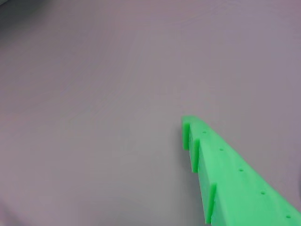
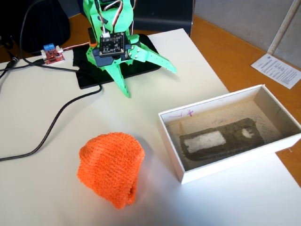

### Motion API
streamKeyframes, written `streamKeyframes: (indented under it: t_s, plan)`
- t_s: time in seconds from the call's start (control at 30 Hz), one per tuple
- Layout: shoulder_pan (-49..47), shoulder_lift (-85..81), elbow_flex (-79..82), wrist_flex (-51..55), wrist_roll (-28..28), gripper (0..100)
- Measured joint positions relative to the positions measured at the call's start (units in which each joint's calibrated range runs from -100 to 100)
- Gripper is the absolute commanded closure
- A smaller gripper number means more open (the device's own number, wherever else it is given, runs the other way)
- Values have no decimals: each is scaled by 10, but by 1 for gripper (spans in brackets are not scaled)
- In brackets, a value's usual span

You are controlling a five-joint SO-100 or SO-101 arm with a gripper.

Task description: Remove orange objects from table

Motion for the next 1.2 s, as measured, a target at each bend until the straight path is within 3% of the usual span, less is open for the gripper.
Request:
streamKeyframes:
  t_s: [0.5, 0.67, 0.8, 0.9, 1.07, 1.2]
  plan:
    - [-21, 0, 0, 0, -3, 44]
    - [5, 9, -26, -28, 66, 44]
    - [58, 110, -166, -130, 115, 44]
    - [103, 248, -336, -212, 107, 44]
    - [192, 513, -647, -214, 78, 44]
    - [248, 700, -741, -205, 59, 44]
